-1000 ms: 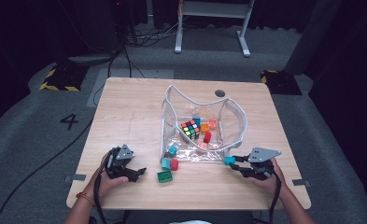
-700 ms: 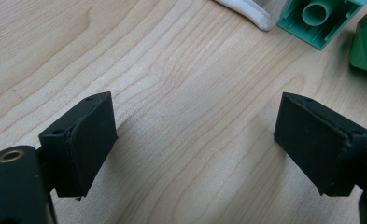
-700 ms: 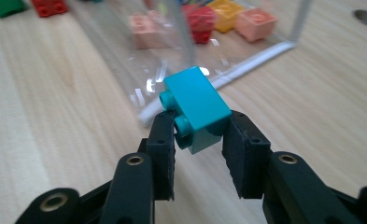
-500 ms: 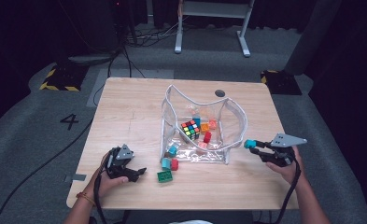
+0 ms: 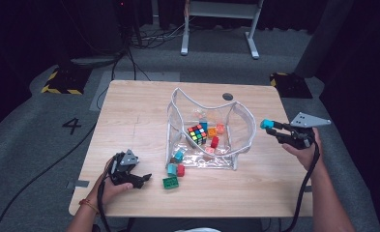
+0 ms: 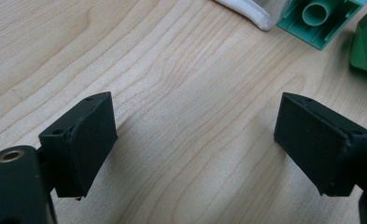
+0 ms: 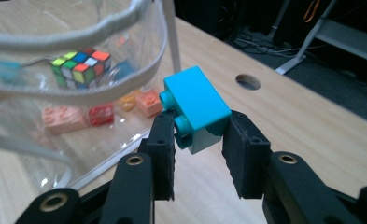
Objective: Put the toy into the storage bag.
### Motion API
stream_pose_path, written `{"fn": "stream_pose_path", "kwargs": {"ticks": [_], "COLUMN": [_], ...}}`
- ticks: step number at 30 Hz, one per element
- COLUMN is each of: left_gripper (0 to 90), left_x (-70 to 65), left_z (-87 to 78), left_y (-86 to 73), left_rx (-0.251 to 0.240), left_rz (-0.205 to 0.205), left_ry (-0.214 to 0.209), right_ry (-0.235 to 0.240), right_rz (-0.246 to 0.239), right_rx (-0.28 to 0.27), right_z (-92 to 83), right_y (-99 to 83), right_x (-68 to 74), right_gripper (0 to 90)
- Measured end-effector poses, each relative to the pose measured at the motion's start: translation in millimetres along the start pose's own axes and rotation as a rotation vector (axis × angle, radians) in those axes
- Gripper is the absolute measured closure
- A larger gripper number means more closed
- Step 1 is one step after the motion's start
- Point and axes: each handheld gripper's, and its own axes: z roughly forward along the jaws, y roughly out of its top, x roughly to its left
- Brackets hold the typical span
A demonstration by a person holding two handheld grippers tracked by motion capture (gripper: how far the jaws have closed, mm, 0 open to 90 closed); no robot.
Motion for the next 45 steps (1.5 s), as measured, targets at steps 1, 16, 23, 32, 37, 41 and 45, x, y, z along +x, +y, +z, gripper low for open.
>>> {"fn": "stream_pose_path", "kwargs": {"ticks": [1, 16, 23, 32, 37, 41, 45], "left_gripper": [13.1, 12.7, 12.8, 12.7, 12.7, 12.7, 12.7], "left_x": [0.1, 0.1, 0.1, 0.2, 0.2, 0.2, 0.2], "left_z": [0.0, 0.4, 0.5, 0.4, 0.4, 0.4, 0.4], "left_y": [0.0, 0.5, 0.4, 0.5, 0.5, 0.5, 0.5], "left_rx": [0.0, 0.001, 0.001, 0.001, 0.001, 0.002, 0.001], "left_rz": [0.001, -0.002, -0.003, -0.002, -0.002, -0.002, -0.002], "left_ry": [0.0, 0.004, 0.003, 0.003, 0.004, 0.003, 0.003], "right_ry": [-0.005, -0.012, 0.007, 0.115, 0.189, 0.257, 0.282], "right_rz": [0.003, -0.024, -0.065, -0.164, -0.211, -0.272, -0.305], "right_rx": [-0.007, -0.063, -0.05, -0.04, -0.025, 0.022, 0.048], "right_z": [-0.3, 9.6, 20.8, 38.3, 49.8, 64.2, 73.7], "right_y": [4.8, 70.0, 95.3, 119.9, 129.3, 137.3, 141.1], "right_x": [-1.3, -11.7, -4.4, 32.0, 55.5, 79.0, 88.7], "right_gripper": [65.1, 65.1, 65.1, 65.1, 65.1, 65.1, 65.1]}}
